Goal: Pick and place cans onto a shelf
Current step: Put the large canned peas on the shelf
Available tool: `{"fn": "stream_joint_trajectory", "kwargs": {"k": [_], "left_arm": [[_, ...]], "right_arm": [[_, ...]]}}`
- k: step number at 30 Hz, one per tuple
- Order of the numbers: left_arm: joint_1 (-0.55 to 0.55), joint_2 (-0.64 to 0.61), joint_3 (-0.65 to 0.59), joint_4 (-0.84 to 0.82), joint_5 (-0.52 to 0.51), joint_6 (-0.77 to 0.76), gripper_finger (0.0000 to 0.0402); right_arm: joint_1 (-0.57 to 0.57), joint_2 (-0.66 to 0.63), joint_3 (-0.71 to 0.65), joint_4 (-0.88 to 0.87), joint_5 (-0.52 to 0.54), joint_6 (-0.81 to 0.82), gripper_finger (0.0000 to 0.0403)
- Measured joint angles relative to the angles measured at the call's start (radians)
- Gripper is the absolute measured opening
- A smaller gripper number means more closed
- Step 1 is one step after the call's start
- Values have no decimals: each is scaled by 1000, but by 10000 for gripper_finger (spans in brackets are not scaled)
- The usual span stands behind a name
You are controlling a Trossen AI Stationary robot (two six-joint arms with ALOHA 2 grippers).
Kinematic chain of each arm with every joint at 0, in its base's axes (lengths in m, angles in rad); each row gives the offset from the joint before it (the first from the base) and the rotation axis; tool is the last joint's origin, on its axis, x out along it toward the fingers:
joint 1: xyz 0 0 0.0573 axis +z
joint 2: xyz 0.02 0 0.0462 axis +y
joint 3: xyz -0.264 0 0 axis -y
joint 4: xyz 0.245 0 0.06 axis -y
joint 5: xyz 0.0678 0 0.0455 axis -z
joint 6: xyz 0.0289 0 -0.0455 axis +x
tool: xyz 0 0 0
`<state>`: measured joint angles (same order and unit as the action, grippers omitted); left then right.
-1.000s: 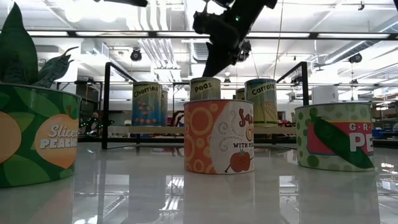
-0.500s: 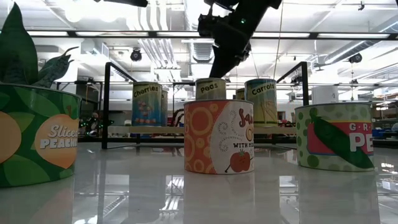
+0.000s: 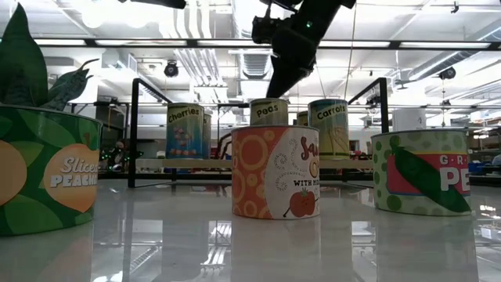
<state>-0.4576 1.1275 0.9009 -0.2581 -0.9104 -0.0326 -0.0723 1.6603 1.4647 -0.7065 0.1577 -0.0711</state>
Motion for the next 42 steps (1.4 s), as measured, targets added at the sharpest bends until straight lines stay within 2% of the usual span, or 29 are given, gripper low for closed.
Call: {"fn": "stream_joint_trajectory", "kwargs": {"k": [11, 17, 20, 25, 29, 32, 37, 42], "left_arm": [[0, 0, 0, 4, 0, 0, 0], [0, 0, 0, 4, 4, -6, 0], [-1, 0, 0, 3, 4, -14, 0], [-5, 12, 0, -1, 5, -18, 0], [-5, 30, 0, 1, 5, -9, 0], [-5, 41, 0, 2, 5, -2, 0], [-5, 44, 1, 4, 5, 1, 0], [-5, 44, 1, 4, 5, 1, 0]], "right_arm": [[0, -27, 81, -5, 1, -28, 13], [6, -102, 94, -143, 3, 19, 13], [32, -172, 59, -184, 27, 59, 13], [77, -309, -16, -162, 137, 117, 13], [87, -413, -96, -88, 188, 145, 13], [87, -478, -171, -26, 187, 151, 13], [87, -549, -300, 61, 191, 170, 13], [83, -566, -375, 71, 250, 226, 13]]}}
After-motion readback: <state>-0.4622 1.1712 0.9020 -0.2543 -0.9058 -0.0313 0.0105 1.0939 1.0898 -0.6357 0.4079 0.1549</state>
